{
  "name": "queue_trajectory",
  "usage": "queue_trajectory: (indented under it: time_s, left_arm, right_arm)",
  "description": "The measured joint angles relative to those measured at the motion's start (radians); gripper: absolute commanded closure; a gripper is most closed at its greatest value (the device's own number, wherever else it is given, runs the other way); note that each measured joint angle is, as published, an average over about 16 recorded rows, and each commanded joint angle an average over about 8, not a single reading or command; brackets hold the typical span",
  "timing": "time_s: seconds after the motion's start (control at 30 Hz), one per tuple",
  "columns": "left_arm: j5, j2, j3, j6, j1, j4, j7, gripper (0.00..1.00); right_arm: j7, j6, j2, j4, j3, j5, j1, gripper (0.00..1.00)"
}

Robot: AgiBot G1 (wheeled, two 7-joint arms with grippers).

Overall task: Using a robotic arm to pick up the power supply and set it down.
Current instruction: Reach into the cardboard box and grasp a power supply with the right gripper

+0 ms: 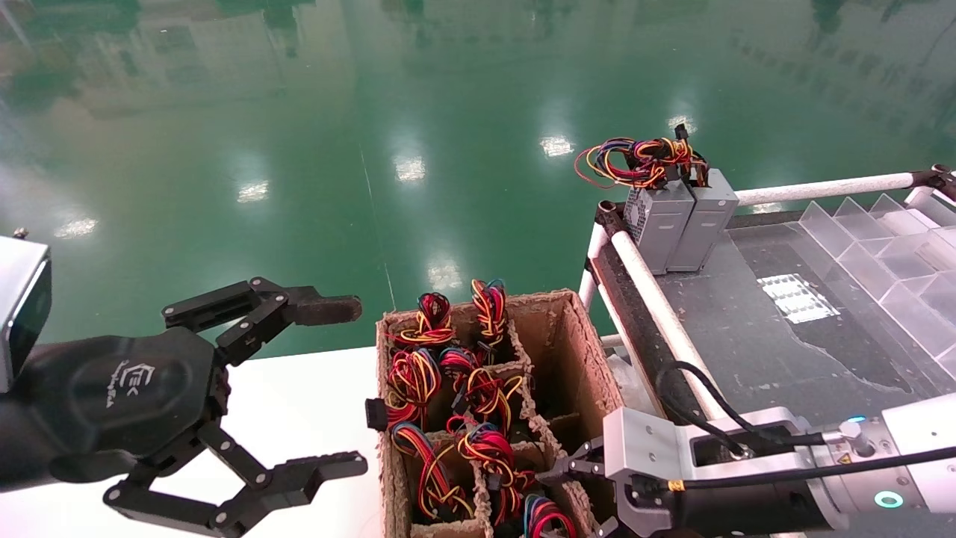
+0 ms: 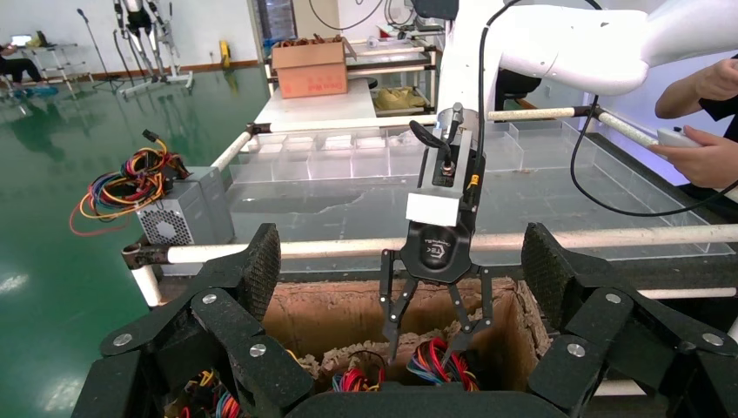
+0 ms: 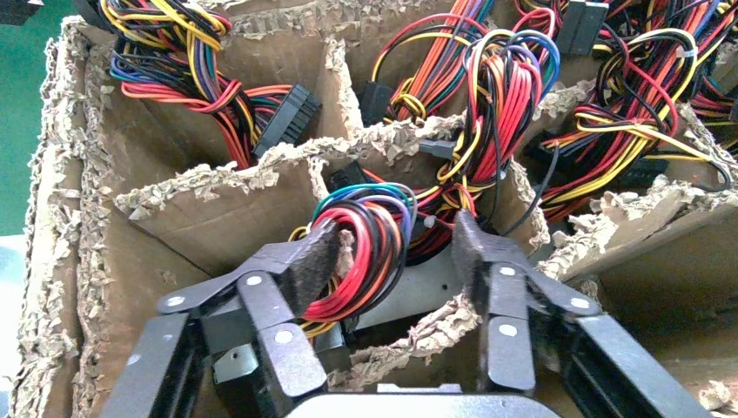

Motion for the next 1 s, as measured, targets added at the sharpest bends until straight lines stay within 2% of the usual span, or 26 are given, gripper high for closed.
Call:
queue_trajectory:
  time_s: [0.6,1.0]
  left_arm:
    - [0.0,0.0,0.0,0.0,0.0,0.0,0.0,0.0]
    - [0.0,0.0,0.0,0.0,0.0,0.0,0.0,0.0]
  right_arm:
    - [-0.004,0.022,0.008,0.01,0.009,0.007,-0.02,1.0]
    - [-0.016,0.024,0.045,0.039,0.051,0.094,-0.049,1.0]
